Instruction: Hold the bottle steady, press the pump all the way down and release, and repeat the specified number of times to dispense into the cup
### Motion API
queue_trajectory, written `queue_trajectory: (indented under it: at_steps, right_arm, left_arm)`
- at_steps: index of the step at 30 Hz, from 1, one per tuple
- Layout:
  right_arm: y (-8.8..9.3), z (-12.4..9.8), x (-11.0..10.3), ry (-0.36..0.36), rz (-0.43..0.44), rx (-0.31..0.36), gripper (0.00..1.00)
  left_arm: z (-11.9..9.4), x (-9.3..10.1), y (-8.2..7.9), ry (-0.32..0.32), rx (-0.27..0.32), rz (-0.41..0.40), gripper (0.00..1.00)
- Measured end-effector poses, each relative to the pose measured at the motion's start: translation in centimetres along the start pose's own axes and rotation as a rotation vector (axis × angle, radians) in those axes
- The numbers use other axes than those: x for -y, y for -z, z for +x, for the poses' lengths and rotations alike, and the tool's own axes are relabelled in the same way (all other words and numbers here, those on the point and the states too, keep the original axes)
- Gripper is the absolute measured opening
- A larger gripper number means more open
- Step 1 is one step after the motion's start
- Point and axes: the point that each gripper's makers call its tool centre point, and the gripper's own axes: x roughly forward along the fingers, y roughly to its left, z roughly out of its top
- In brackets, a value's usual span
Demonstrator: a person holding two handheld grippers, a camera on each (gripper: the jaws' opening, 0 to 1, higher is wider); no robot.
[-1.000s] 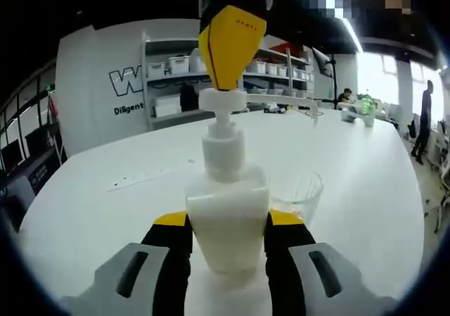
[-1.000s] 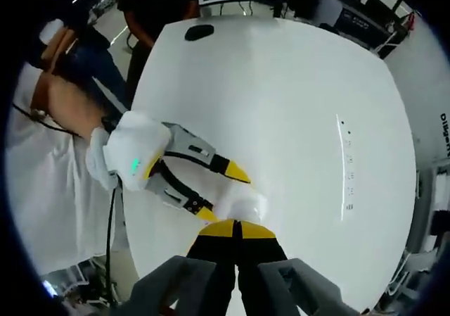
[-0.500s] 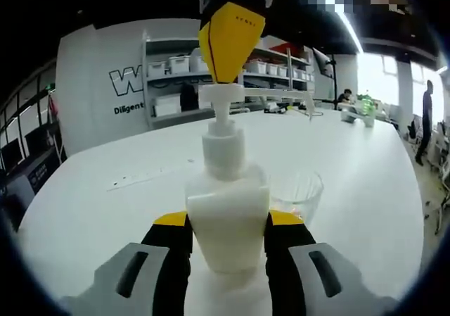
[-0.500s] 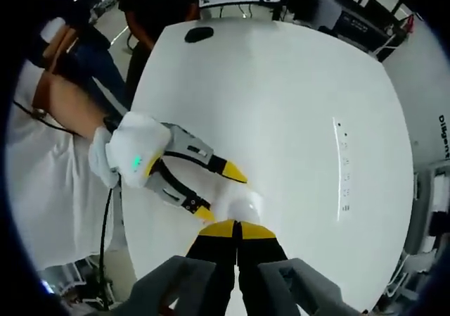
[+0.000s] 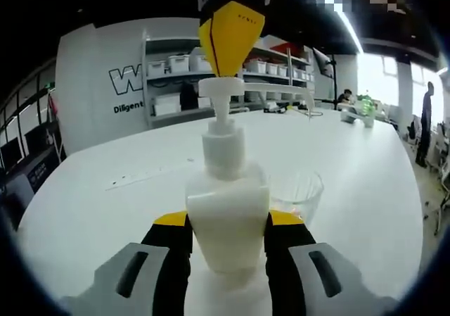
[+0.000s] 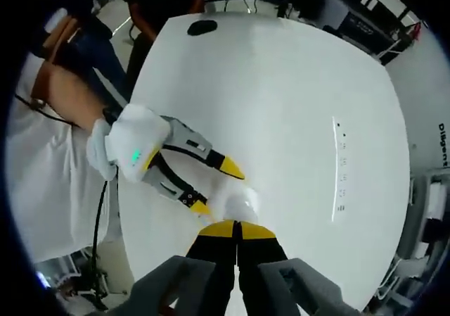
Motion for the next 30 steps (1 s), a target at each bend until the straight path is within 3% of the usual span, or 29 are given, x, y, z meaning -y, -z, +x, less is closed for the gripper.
queue_trajectory:
  at_steps: [10, 12, 21, 30]
  right_arm:
    - [-0.1, 0.2, -0.1, 0.013, -0.030, -0.016, 0.00]
    - [-0.1, 0.2, -0.1, -0.002, 0.021, -0.011, 0.00]
    - [-0.2, 0.9, -0.1, 0.032, -0.032, -0.038, 0.00]
    - [0.0, 0.8, -0.1, 0.028, 0.022, -0.041, 0.00]
  left_arm:
    - [0.1, 0.0, 0.0, 0.001, -0.001, 0.002, 0.39]
    - [0.1, 0.0, 0.0, 0.000, -0.002, 0.002, 0.39]
    - [0.1, 0.0, 0.1, 0.001, -0.003, 0.003, 0.39]
    - [0.1, 0.0, 0.2, 0.002, -0.005, 0.002, 0.39]
